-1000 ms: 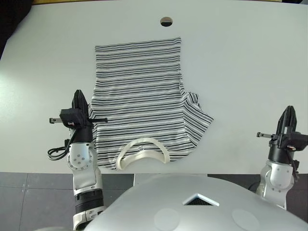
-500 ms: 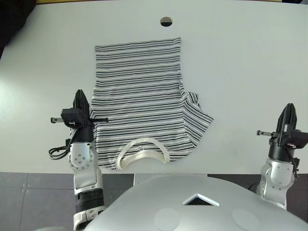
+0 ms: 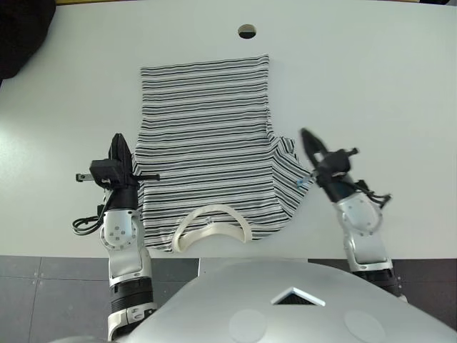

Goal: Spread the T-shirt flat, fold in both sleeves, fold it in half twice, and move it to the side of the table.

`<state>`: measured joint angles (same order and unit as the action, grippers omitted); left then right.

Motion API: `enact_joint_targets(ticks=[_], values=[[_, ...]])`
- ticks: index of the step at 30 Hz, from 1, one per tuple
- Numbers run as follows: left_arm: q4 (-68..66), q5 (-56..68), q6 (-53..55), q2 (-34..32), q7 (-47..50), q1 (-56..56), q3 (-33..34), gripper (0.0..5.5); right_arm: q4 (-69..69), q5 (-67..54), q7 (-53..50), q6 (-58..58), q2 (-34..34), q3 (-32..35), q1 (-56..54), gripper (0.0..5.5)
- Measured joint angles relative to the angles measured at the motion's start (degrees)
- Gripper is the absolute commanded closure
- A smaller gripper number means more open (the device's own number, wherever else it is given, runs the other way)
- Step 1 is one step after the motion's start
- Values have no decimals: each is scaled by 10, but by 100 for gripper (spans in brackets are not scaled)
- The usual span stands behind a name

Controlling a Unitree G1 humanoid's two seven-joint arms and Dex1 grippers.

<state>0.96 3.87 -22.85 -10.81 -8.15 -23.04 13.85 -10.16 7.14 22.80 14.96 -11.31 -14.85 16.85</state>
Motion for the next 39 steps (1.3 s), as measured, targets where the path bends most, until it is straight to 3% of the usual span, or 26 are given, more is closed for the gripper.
enact_joint_targets(ticks=[6,14,23,33,39], values=[[-6,-2,0,1,0,8,-8,539,33,38,8,-122,20,-61,-67,537],[-5,-2,-8,3,-1,7,-25,539,53,46,-2,-240,11,-39,-91,537],[24,79,28,0,-38,-4,-9,539,19,-5,-2,-251,-22,18,-42,537],[64,115,169,-102,-92,20,26,539,-34,-40,-32,-245,-26,50,41,537],[58,190,254,-151,-250,-17,13,445,-74,-58,-58,-168,-20,79,100,540]])
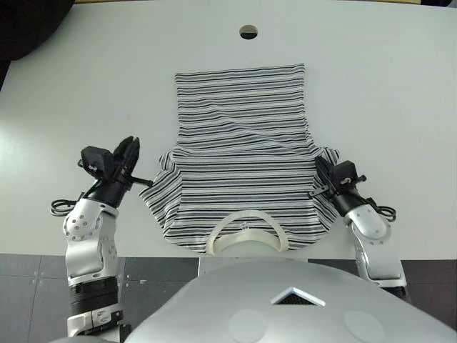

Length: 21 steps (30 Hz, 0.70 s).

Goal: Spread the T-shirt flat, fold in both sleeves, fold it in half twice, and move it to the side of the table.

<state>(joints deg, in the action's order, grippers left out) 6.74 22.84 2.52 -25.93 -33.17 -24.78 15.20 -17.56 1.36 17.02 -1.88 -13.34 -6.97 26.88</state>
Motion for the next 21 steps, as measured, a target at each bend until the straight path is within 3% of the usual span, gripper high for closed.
enact_joint_targets(ticks=[4,9,20,21], values=[[-4,46,28,-52,-104,-34,21,382,-73,-39,19,62,19,-32,-6,540],[-55,70,56,-93,-181,-44,48,382,-90,-51,30,78,16,-45,-3,540],[-132,60,58,-143,-290,-55,31,382,-80,-50,26,77,13,-49,-15,540],[-139,60,54,-149,-297,-52,28,400,-77,-50,23,77,13,-49,-16,540]])
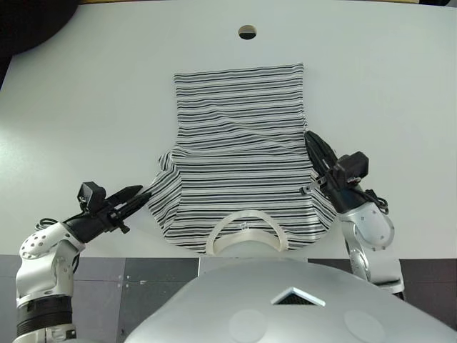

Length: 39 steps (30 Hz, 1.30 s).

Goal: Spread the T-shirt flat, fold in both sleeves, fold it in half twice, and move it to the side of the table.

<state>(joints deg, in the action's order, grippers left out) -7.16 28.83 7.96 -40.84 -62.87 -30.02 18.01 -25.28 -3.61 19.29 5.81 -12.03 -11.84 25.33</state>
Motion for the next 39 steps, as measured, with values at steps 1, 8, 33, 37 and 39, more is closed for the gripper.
enact_joint_targets(ticks=[1,8,33,37,39], values=[[-5,-2,-6,-4,-5,1,-4,416,1,0,-1,0,0,0,-1,540],[-16,-5,-20,-24,-17,2,-21,538,1,0,-6,0,-1,5,-3,540],[244,57,34,44,30,-17,-75,540,23,0,-28,12,-25,74,73,540],[258,16,40,58,54,0,-133,520,34,-6,-26,2,-38,107,92,520],[266,0,40,65,67,-2,-147,486,33,-38,-16,-25,-38,115,110,482]])
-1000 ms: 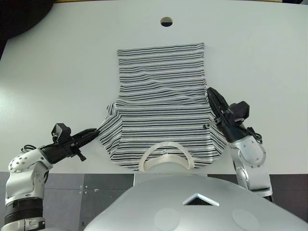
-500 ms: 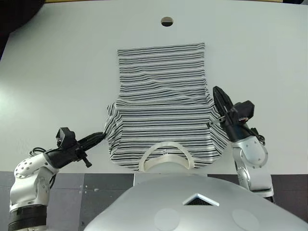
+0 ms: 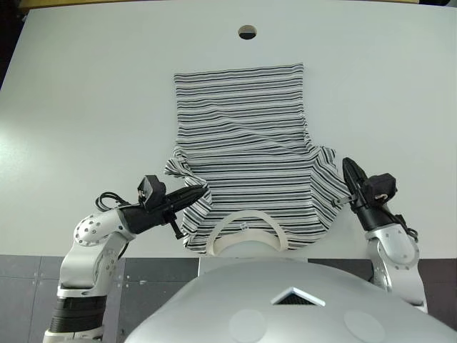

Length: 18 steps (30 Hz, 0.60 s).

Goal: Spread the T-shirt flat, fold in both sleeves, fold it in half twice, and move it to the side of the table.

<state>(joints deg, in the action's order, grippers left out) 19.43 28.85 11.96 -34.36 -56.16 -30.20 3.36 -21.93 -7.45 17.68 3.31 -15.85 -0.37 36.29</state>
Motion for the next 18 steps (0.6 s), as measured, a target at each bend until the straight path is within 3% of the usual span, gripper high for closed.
enact_joint_targets(ticks=[5,12,18], values=[[-5,-59,-13,9,32,-13,-37,402,-48,-128,19,-85,6,43,49,387],[-5,-96,-79,24,52,-36,-51,385,-52,-134,27,-141,-18,62,62,385],[84,23,-146,45,48,-39,38,385,-27,-107,28,-161,-32,61,48,385]])
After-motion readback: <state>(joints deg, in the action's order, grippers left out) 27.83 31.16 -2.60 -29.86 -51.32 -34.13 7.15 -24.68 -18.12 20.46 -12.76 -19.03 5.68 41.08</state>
